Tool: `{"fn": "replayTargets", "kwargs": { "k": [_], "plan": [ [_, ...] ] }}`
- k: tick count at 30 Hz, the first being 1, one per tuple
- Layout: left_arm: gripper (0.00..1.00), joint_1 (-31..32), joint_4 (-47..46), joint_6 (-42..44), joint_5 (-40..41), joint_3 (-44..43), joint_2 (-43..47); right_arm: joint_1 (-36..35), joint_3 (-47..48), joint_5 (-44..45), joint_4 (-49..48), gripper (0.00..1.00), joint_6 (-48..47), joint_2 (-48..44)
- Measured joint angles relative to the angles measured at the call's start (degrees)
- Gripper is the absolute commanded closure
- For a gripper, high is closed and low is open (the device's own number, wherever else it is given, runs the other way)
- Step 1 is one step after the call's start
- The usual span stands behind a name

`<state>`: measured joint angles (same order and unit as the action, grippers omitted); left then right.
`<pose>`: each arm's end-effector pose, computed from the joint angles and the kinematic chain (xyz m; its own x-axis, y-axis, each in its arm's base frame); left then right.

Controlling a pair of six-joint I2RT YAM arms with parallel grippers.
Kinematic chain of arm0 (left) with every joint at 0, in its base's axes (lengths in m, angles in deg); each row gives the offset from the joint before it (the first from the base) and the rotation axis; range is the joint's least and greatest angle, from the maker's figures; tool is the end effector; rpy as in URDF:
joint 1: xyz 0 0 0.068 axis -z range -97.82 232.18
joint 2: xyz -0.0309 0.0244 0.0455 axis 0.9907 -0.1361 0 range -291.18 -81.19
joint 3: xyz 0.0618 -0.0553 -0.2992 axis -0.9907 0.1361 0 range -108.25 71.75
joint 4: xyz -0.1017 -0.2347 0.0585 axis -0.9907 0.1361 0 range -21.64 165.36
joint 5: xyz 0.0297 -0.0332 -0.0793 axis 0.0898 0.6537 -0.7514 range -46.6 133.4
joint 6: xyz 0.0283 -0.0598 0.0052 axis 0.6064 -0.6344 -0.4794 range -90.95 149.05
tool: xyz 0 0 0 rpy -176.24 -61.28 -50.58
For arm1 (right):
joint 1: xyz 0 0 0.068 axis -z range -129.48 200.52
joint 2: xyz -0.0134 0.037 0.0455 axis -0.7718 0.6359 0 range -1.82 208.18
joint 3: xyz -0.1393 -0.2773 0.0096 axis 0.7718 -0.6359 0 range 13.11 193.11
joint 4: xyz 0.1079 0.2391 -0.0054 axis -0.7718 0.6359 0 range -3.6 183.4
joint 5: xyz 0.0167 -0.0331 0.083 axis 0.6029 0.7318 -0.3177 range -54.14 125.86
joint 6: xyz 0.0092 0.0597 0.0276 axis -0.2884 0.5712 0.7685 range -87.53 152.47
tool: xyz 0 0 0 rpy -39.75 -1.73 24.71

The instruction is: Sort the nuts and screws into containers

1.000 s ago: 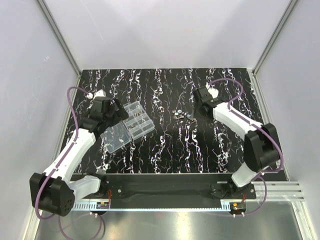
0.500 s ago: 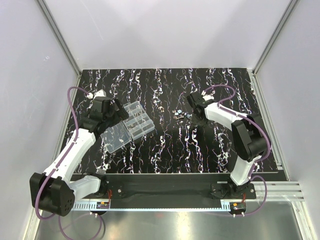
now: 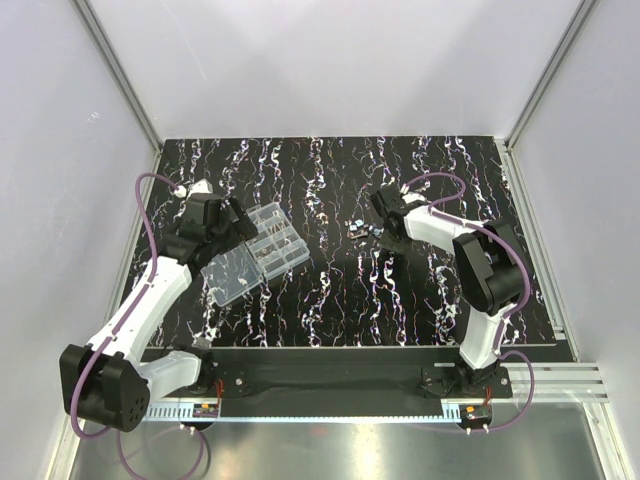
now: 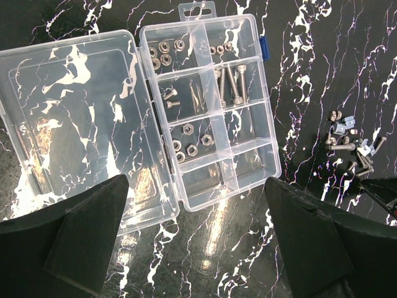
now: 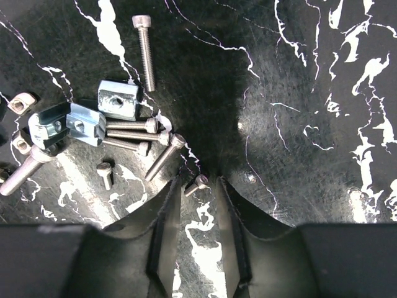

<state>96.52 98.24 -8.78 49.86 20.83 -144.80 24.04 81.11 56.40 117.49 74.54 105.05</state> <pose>0.2259 -0.0516 0.3038 -0.6195 -0.4706 -0.6283 -0.2710 0.8794 -0.3914 0.3479 0.1525 0.1798 -0.8318 0.2867 -0.4753 0.3335 0.9426 -0.0150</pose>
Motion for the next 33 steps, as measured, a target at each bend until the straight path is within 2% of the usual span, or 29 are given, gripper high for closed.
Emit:
{"fn": "replayTargets", "kwargs": {
  "k": [6,7,9,10,18,22,24,28,33],
  "plan": [
    [0.01,0.0,0.0,0.0,0.0,0.0,-0.3,0.0,0.0,0.0,0.0,0.77,0.3,0.1],
    [0.01,0.0,0.0,0.0,0.0,0.0,-0.3,0.0,0.0,0.0,0.0,0.85,0.3,0.2],
    [0.01,0.0,0.0,0.0,0.0,0.0,-0.3,0.0,0.0,0.1,-0.3,0.92,0.3,0.3],
    [0.01,0.0,0.0,0.0,0.0,0.0,-0.3,0.0,0.0,0.2,-0.3,1.0,0.4,0.3],
    [0.01,0.0,0.1,0.0,0.2,0.0,-0.3,-0.6,0.5,-2.2,0.8,1.0,-0.9,-0.7],
    [0.01,0.0,0.6,-0.3,1.3,0.0,-0.2,-5.2,2.1,-8.1,-0.8,1.0,-5.3,-4.3],
    [0.01,0.0,0.8,-0.8,2.3,0.0,-0.2,-9.2,7.1,-10.4,-1.5,1.0,-7.8,-3.8],
    [0.01,-0.1,1.7,-1.9,4.7,0.1,1.3,-16.1,25.5,-16.2,-6.0,1.0,-12.7,3.8],
    [0.01,-0.3,3.2,-3.3,8.3,0.2,5.2,-19.4,40.7,-24.8,-12.3,1.0,-16.9,15.1]
  ]
}}
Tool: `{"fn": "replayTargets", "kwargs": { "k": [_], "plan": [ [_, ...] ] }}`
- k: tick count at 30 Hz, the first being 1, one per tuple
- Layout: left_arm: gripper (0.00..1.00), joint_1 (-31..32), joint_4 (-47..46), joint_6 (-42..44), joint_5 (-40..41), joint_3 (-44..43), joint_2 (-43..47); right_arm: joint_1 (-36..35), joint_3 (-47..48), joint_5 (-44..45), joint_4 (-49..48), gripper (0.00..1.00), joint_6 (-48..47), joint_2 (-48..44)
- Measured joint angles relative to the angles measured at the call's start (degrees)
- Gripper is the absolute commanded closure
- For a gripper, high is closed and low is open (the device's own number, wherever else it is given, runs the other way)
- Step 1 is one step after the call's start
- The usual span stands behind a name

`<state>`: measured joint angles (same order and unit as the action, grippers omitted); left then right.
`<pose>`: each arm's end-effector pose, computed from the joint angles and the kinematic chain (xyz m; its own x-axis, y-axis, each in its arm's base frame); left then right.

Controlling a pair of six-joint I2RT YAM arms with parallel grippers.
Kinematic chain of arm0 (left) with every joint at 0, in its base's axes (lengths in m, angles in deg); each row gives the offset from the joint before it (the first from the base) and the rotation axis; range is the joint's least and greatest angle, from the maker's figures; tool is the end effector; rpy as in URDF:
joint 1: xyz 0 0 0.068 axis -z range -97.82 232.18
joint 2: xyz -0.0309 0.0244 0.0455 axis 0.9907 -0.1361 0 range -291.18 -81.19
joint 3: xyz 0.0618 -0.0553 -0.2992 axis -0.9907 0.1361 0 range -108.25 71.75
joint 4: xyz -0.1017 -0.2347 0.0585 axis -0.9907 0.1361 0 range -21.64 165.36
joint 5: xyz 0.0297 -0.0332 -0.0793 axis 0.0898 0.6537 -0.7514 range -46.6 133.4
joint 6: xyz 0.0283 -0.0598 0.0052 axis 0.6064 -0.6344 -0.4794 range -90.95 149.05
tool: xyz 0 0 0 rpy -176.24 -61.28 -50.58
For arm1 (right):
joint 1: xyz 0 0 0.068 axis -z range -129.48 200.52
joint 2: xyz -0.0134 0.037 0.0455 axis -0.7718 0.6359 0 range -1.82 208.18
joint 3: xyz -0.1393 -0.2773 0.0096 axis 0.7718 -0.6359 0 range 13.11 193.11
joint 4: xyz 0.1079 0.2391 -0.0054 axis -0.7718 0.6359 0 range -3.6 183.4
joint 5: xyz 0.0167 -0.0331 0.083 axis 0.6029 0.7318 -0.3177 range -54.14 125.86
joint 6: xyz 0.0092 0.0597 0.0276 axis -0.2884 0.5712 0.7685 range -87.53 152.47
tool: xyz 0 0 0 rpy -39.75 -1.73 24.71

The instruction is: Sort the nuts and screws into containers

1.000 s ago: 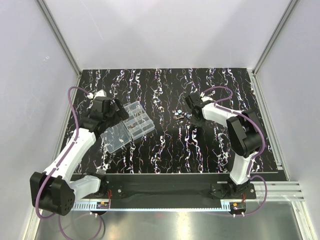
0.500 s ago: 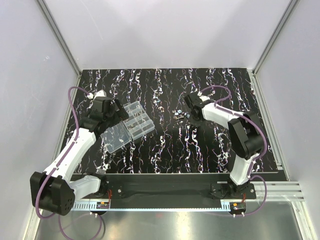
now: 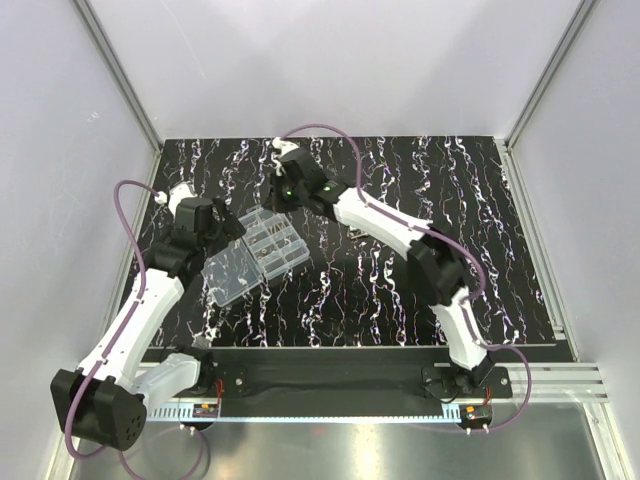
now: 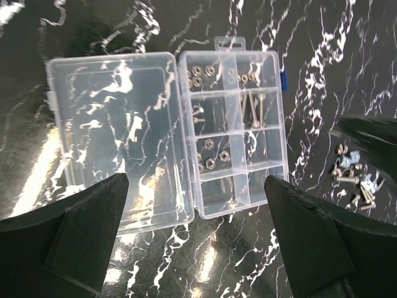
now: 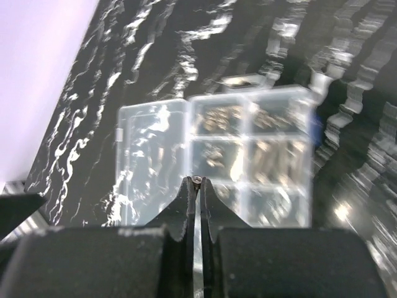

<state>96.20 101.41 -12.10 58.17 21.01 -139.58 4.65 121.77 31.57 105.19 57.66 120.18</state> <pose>0.2049 -0.0373 0.3167 -0.5073 -0.5291 -0.6803 -0.3812 0.8457 -0.3735 0.3738 0.3908 0.3047 -0.6584 -0.0691 -0.7494 -0.5299 0.7497 0.3964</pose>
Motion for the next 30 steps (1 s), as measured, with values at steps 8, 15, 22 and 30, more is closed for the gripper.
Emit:
{"fn": "replayTargets", "kwargs": {
  "k": [8,15,22,30],
  "plan": [
    [0.01,-0.1,1.4,-1.4,2.7,0.0,1.0,-1.9,11.9,-7.3,-0.3,1.0,-1.7,14.6],
    [0.01,-0.1,1.9,-2.0,3.8,0.0,1.3,-2.9,12.0,-7.8,1.0,0.99,-2.7,15.8],
    [0.01,-0.1,2.0,-2.0,3.9,0.0,1.7,-3.8,10.7,-7.2,0.7,1.0,-4.0,16.1],
    [0.01,-0.1,2.0,-2.0,3.9,0.0,1.8,-3.9,11.9,-5.5,0.7,0.93,-4.5,17.7]
  ]
}}
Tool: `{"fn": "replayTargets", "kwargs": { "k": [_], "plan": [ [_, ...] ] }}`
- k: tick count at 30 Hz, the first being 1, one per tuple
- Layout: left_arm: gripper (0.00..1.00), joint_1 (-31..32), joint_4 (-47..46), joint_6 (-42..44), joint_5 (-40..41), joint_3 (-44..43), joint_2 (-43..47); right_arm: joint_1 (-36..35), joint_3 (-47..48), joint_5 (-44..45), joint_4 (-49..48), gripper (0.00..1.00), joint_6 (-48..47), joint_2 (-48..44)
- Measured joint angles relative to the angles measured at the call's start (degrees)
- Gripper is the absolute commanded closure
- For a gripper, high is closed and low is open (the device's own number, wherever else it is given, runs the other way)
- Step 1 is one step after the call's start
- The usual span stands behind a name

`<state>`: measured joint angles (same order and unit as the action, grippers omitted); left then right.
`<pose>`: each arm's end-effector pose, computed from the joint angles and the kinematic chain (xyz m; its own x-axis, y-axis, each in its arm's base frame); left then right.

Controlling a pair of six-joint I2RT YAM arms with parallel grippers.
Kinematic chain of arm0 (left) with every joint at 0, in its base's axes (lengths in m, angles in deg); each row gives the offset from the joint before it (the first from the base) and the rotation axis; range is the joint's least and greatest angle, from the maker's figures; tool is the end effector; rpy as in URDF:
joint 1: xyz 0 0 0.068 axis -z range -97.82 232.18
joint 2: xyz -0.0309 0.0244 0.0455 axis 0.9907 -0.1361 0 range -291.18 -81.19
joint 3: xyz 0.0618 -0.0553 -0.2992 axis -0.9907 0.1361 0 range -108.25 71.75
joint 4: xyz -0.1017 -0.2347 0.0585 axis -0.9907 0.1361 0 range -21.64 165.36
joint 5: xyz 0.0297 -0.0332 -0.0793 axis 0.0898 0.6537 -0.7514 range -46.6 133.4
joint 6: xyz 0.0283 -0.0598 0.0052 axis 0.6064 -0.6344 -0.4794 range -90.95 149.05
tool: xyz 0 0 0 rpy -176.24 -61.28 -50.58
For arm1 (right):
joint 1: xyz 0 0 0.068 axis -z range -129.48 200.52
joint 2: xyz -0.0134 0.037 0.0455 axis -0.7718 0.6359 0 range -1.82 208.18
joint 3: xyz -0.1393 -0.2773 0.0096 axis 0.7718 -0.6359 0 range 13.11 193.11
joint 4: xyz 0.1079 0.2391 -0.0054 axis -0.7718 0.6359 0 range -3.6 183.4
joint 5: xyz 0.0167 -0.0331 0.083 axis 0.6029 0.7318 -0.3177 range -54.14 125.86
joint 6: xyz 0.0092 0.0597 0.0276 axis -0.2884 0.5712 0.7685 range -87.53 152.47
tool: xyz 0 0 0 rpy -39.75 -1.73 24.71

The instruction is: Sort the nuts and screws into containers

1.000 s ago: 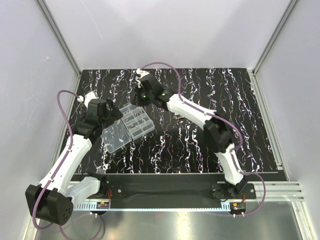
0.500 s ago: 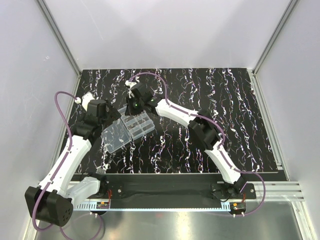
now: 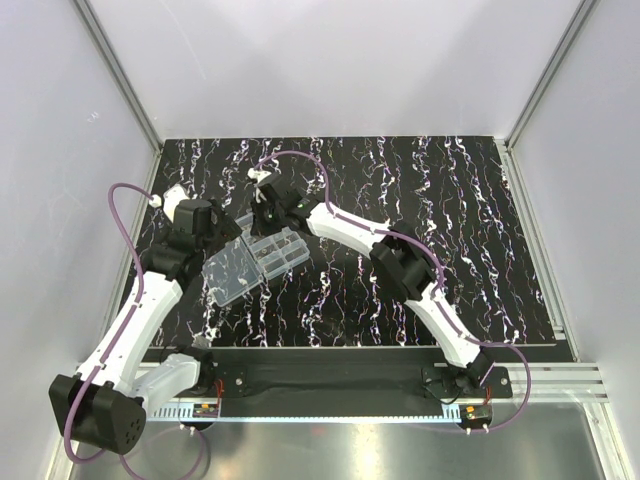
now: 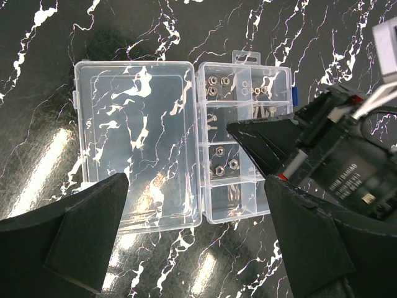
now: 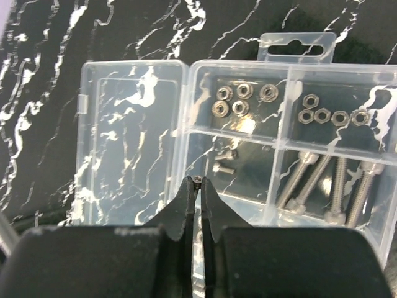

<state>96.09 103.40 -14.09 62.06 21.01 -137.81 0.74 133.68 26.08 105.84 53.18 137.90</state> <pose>0.1961 -0.0312 0.3197 -0.4593 -0.5536 -0.6947 -0.4398 0.8212 -0.3636 0.3817 0.4649 0.2068 -0.6731 -0.2562 -0.6937 -0.6416 0.6689 0.3755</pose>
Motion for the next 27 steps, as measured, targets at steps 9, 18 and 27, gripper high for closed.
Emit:
{"fn": "replayTargets", "kwargs": {
  "k": [9,18,27],
  "plan": [
    [0.01,0.0,0.0,0.0,-0.1,0.0,0.0,0.0,1.4,1.7,1.5,0.54,-1.3,1.4],
    [0.01,0.0,-0.1,0.0,-0.3,0.0,0.0,0.3,-0.8,5.2,7.2,0.52,-1.4,-3.8],
    [0.01,0.1,-2.5,1.4,-3.9,0.7,-0.2,12.4,-34.3,16.0,12.8,0.55,9.5,-31.2]
  ]
}}
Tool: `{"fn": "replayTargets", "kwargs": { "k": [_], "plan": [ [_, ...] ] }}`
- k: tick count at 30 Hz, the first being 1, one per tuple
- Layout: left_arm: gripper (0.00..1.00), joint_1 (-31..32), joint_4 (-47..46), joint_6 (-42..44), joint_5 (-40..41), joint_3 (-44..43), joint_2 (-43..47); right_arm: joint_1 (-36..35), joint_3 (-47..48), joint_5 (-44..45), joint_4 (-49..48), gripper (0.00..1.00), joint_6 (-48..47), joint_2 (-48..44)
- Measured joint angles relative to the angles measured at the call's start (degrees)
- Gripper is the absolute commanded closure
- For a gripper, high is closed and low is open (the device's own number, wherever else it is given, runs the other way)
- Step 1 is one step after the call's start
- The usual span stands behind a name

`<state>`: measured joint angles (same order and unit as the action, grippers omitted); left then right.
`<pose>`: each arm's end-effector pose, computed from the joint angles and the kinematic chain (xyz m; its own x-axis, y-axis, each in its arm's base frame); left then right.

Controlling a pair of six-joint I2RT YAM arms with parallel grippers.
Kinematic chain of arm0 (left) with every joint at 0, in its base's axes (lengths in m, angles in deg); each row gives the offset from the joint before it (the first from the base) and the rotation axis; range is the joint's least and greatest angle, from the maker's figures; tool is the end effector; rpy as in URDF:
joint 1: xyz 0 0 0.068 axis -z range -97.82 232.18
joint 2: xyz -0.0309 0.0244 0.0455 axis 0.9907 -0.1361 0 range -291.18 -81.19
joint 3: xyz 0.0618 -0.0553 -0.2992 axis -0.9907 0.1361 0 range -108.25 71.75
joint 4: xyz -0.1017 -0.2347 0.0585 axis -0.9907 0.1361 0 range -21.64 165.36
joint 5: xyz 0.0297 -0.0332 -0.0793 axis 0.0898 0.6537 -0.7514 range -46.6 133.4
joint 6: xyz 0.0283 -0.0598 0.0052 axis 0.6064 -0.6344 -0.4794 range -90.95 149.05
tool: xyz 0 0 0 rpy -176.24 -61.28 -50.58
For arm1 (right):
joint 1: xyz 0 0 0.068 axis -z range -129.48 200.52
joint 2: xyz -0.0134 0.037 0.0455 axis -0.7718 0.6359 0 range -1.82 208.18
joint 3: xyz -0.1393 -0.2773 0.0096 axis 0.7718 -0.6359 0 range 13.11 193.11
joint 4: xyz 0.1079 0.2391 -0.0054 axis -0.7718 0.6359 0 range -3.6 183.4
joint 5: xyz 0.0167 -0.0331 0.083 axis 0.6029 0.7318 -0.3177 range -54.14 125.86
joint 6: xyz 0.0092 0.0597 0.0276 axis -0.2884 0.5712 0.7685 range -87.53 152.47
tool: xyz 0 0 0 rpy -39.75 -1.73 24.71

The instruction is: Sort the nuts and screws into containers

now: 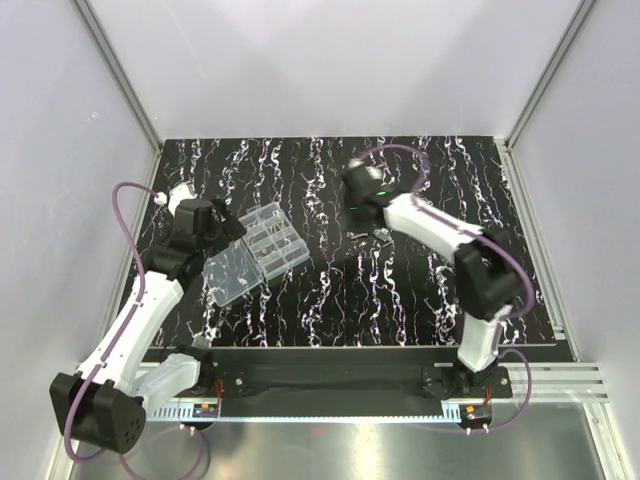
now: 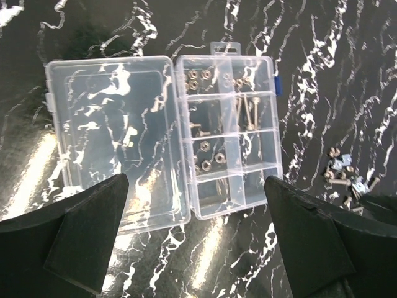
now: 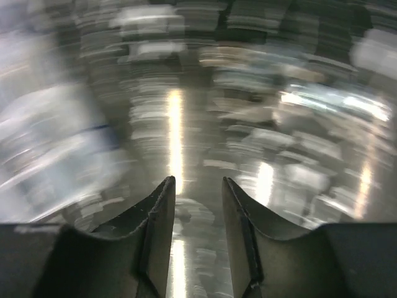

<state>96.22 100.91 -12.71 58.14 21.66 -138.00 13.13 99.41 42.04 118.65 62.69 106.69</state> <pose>0.1995 -0.0361 0.3187 -0.4872 -0.5420 -0.6847 -0.3766 0.8378 -0.3953 0.3531 0.2626 0.2604 -0.8374 -0.0102 -0.5465 -0.1532 0.9641 0.2169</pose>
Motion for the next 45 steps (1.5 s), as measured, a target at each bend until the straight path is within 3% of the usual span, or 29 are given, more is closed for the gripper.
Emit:
{"fn": "replayTargets", "kwargs": {
  "k": [3,8,19,45],
  "plan": [
    [0.01,0.0,-0.7,0.3,-1.0,0.0,-0.5,6.4,-10.8,7.7,2.8,0.51,5.5,-7.3],
    [0.01,0.0,-1.0,0.7,-1.7,0.0,-1.2,7.6,-17.9,15.9,4.9,0.53,10.2,-9.8],
    [0.01,0.1,-1.0,1.0,-1.7,0.0,-1.2,8.4,-14.8,23.2,3.5,0.58,13.1,-1.5],
    [0.01,0.1,-1.0,1.0,-1.7,0.0,-2.2,9.3,-12.3,22.1,-0.7,0.66,13.1,3.2]
  ]
}}
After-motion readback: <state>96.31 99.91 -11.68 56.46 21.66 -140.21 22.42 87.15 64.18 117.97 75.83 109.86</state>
